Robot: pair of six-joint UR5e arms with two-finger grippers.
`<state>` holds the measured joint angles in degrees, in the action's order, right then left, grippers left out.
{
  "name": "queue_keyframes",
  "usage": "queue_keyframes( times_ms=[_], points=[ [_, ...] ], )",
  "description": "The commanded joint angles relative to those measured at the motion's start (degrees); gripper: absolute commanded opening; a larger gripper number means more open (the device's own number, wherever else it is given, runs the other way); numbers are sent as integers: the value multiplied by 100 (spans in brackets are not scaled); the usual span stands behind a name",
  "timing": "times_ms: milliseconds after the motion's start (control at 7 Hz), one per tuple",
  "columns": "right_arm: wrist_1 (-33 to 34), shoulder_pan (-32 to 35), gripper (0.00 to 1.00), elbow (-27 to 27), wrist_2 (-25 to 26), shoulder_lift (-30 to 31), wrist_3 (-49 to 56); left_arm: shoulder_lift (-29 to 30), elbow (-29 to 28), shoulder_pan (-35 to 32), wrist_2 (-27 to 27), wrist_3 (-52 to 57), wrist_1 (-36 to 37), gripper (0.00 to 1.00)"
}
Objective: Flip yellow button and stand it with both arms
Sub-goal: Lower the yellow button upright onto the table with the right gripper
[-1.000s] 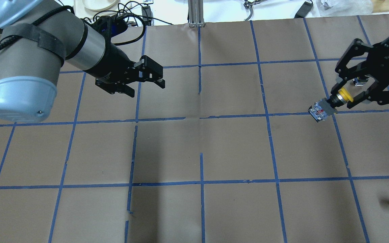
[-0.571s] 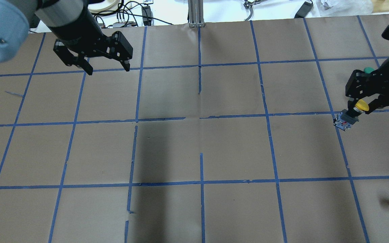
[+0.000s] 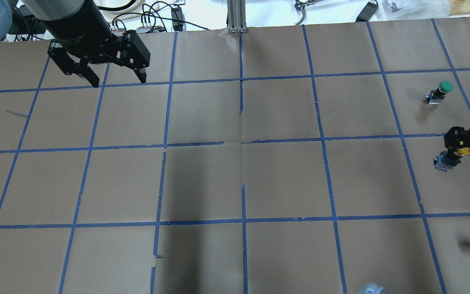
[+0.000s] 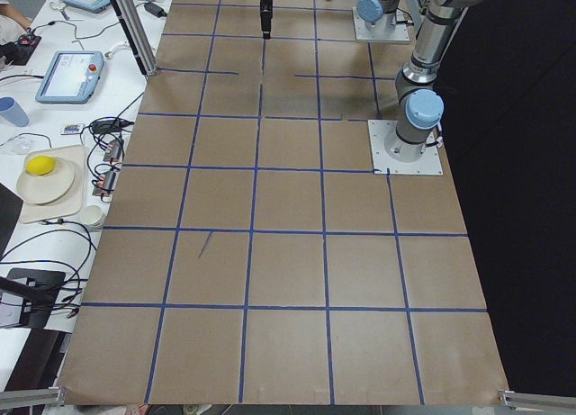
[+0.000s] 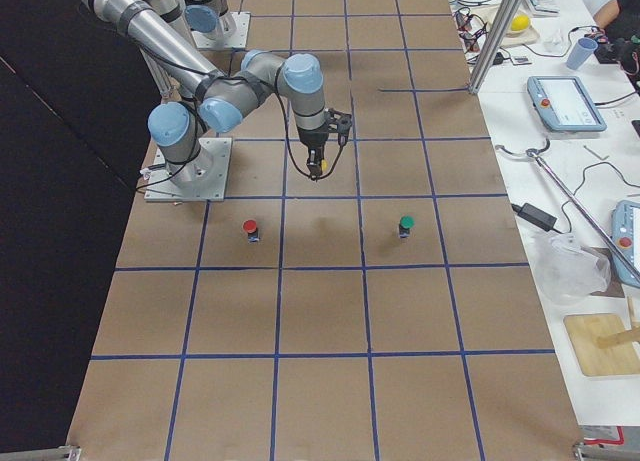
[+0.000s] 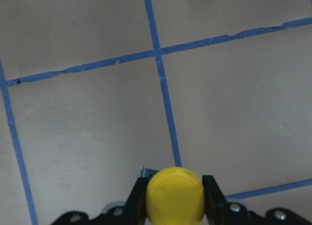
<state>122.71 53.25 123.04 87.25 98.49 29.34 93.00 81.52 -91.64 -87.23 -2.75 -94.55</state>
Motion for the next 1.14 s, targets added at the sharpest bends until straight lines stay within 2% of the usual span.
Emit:
queue_keyframes(
  times_ms=[0, 429, 571, 1000],
  points=[
    [786, -218, 26, 133, 2, -416, 833, 34, 30, -21, -4, -15, 77, 100],
    [1639, -358, 26, 133, 46, -996, 1485, 8, 30, -20, -13, -6, 262, 100],
    [1755, -603, 26, 133, -15, -1216, 1765, 8, 30, -12, -22, -7, 262, 100],
    [2298, -667, 27, 229, 11, -1516, 1856, -1, 56, -20, -22, 2, 271, 100]
  ],
)
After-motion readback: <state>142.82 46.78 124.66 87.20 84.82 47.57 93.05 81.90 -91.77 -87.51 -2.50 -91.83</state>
